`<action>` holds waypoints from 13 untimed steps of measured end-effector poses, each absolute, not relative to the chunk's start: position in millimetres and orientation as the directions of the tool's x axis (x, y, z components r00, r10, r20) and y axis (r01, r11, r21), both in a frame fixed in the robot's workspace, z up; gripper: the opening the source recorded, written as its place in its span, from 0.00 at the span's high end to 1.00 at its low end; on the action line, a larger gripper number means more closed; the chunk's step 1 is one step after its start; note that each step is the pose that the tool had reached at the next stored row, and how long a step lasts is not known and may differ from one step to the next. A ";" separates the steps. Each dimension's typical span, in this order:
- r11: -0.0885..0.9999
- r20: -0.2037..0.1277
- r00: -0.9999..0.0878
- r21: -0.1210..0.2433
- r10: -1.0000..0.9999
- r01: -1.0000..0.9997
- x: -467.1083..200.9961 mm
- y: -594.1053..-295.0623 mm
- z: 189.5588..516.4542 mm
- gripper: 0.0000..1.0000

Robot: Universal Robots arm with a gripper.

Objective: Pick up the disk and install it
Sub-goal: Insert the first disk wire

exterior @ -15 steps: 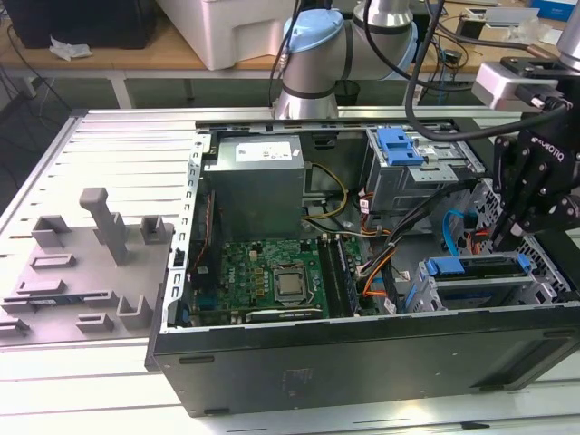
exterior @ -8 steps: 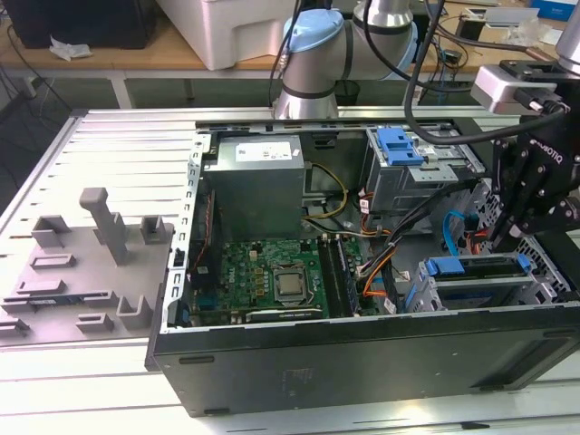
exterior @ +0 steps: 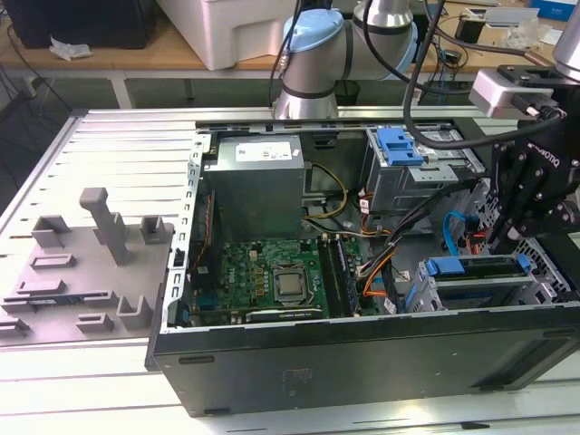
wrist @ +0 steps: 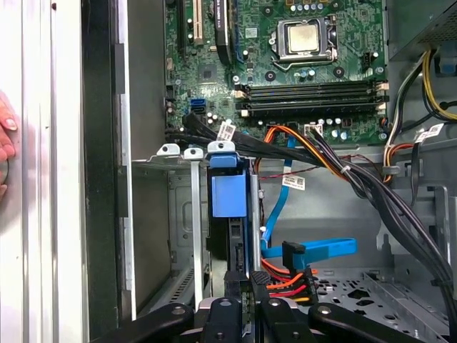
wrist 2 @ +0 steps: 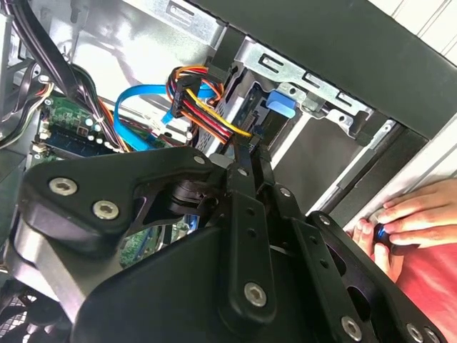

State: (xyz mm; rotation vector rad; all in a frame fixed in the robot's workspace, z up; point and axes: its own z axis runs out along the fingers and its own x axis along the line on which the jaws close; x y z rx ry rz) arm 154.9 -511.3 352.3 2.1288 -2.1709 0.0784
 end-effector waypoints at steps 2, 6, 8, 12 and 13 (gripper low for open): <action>0.021 0.107 -0.018 0.033 -0.994 -0.999 155.0 -511.3 351.6 0.83; 0.021 0.106 -0.018 0.033 -0.994 -0.999 154.9 -511.3 350.2 0.83; 0.021 0.106 -0.018 0.033 -0.994 -0.999 155.0 -511.3 349.8 0.83; 0.021 0.106 -0.018 0.033 -0.994 -0.999 154.9 -511.3 348.6 0.83; 0.021 0.105 -0.018 0.033 -0.994 -0.999 154.9 -511.3 348.3 0.83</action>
